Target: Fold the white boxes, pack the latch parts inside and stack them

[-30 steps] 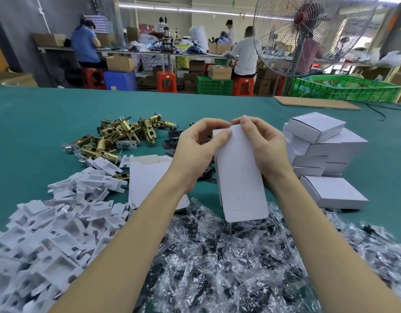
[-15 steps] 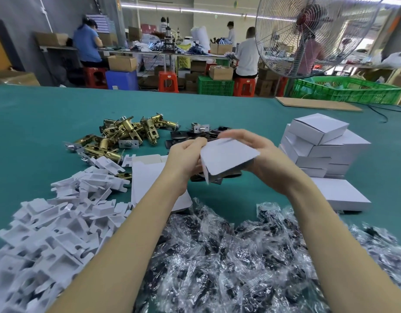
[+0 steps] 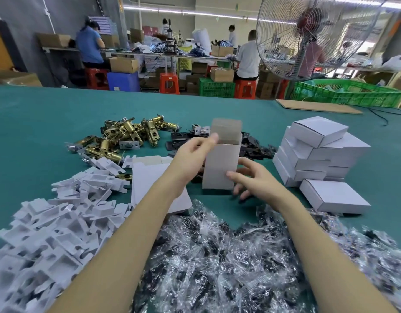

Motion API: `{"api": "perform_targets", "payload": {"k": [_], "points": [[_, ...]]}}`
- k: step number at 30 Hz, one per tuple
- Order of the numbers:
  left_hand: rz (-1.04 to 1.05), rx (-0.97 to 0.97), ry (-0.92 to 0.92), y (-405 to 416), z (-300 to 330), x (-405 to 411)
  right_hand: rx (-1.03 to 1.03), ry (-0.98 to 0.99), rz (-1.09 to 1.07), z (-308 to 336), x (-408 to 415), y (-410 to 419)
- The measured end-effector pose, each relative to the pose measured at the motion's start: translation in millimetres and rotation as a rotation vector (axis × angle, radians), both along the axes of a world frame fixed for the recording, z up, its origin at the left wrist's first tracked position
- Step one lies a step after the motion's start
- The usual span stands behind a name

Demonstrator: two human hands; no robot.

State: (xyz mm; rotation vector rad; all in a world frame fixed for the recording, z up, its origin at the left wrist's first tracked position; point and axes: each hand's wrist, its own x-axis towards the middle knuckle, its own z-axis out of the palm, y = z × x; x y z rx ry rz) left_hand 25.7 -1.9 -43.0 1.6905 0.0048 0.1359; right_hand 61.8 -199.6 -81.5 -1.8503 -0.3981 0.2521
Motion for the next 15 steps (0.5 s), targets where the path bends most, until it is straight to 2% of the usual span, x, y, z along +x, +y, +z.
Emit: {"api": "perform_targets", "payload": {"k": [4, 8, 10, 11, 15], "points": [[-0.061, 0.264, -0.059, 3, -13, 0, -0.060, -0.134, -0.056, -6, -3, 7], [-0.084, 0.291, 0.072, 19, -1, 10, -0.095, -0.222, -0.133, -10, -1, 8], [-0.002, 0.326, 0.118, 33, 8, 26, -0.104, -0.231, -0.142, -12, 0, 9], [0.060, 0.419, 0.131, 41, 11, 38, -0.100, -0.227, -0.143, -12, 0, 10], [0.152, 1.120, 0.261, 67, 8, 84, -0.083, -0.191, -0.148, -14, 3, 12]]}}
